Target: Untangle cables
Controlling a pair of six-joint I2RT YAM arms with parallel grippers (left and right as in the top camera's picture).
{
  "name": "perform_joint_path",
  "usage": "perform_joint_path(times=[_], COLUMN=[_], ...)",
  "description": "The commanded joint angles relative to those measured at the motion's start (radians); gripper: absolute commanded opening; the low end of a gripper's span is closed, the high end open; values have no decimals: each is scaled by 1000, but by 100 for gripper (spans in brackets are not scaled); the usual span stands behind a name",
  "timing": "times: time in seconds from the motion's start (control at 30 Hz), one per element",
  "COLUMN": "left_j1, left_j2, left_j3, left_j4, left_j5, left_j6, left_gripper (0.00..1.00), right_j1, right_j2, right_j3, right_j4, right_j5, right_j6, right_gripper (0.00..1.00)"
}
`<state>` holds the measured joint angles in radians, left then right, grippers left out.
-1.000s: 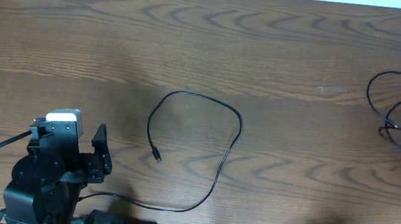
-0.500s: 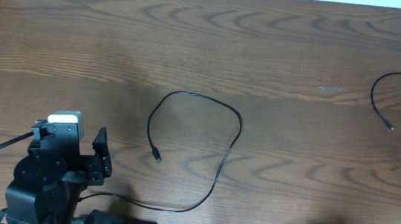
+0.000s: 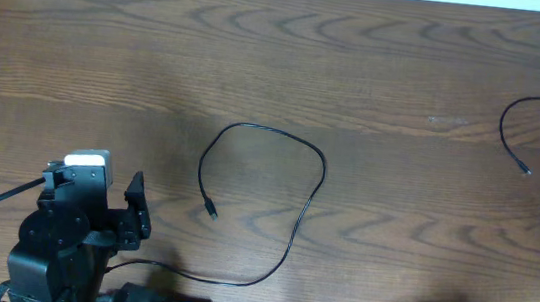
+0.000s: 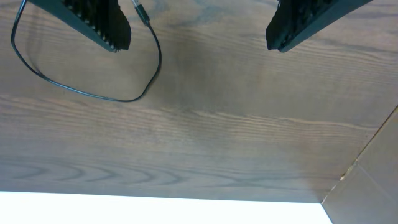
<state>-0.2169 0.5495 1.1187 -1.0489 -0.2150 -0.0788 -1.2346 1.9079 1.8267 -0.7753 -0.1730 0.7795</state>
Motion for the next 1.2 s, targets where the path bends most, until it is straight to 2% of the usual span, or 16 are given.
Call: perform_joint_path(times=[0.0, 0.07, 0.1, 0.13, 0.17, 0.27, 0.5, 0.73, 0.97, 1.17], left_j1=[4, 4, 4, 4, 4, 4, 4, 4, 4, 4], left_j2=[-2, -2, -2, -2, -2, -2, -2, -2, -2, -2], left_j3=[-2, -2, -2, -2, -2, -2, -2, -2, -2, -2], left_j4=[-1, -1, -1, -1, -1, -1, -2, -7, -26, -27], left_j5=[-2, -2, -2, -2, -2, -2, -2, -2, -2, -2], left_j6=[-9, -9, -9, -9, -9, -9, -9, -9, -9, -10], left_gripper=[76, 76, 76, 76, 76, 79, 79, 79, 79, 79], right_j1=[-10, -9, -6, 0, 4, 23, 130, 367, 623, 771], right_j2=[-5, -5, -5, -5, -5, -5, -4, -3, 25, 94], right_j3=[10, 10, 10, 10, 10, 10, 6, -65, -255, -367], right_j4=[-25, -25, -24, -26, -26, -26, -35, -54, 28, 76], right_j5=[208, 208, 208, 208, 206, 167, -52, -59, -58, -37], right_j6=[134, 159, 159, 158, 147, 80, -228, -487, -712, -924], right_gripper=[32, 73, 88, 97, 99, 99, 99, 99, 99, 99])
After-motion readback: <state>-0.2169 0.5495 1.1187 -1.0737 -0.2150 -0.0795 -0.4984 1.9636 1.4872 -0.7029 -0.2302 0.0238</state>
